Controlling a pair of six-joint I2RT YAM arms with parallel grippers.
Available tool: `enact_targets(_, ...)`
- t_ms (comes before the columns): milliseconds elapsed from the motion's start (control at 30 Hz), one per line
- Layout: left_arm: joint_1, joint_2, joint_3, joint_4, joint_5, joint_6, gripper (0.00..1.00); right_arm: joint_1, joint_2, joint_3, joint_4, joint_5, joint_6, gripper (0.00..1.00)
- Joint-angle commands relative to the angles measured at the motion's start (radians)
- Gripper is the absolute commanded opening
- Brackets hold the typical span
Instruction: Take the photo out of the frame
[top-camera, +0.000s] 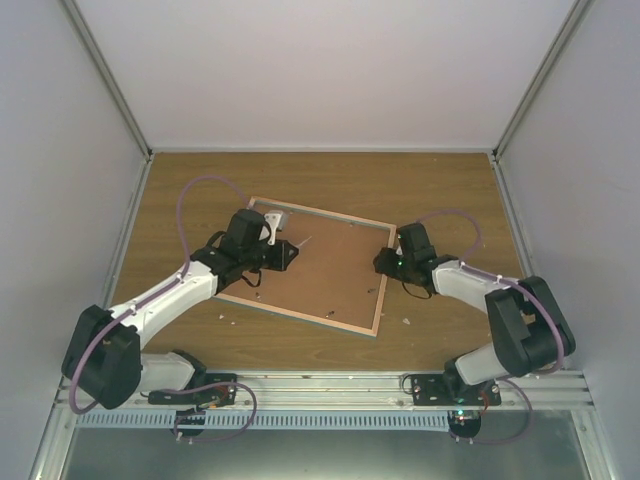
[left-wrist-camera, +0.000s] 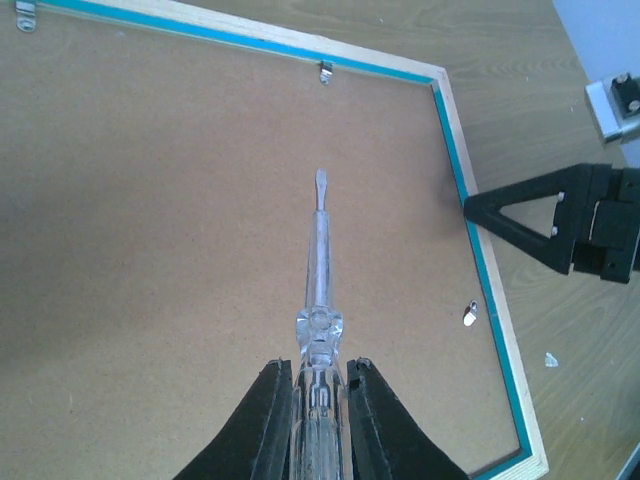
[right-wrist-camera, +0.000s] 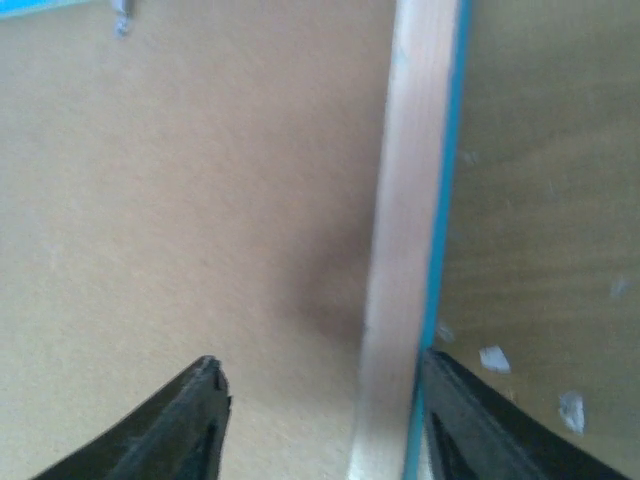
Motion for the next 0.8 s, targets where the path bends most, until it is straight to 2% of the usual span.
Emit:
enact_targets(0,0.020,-0.048,-0.018,0.042,0.008,0.010,0.00,0.003,-0.006,0.113,-0.096,0.049,-0.326,0.57)
enact_targets(133,0.033,-0.058,-0.015,0.036,0.010,0.026,0.00,-0.022,0.035,0.229,-0.145,0.032,-0.593,0.59)
enact_targets(300,0.039,-0.066,-0.010,0.036,0.028,0.028,0.00,-0.042,0.219,0.449,-0.222,-0.066,-0.798,0.58)
enact_targets(500,0.041,-0.072,0.003,0.017,0.041,0.040,0.00,-0.067,0.437,0.657,-0.290,-0.116,-0.979,0.58)
enact_targets(767,0.042,-0.080,0.004,0.008,0.048,0.043,0.00,-0.153,0.525,0.736,-0.317,-0.190,-1.112,0.57)
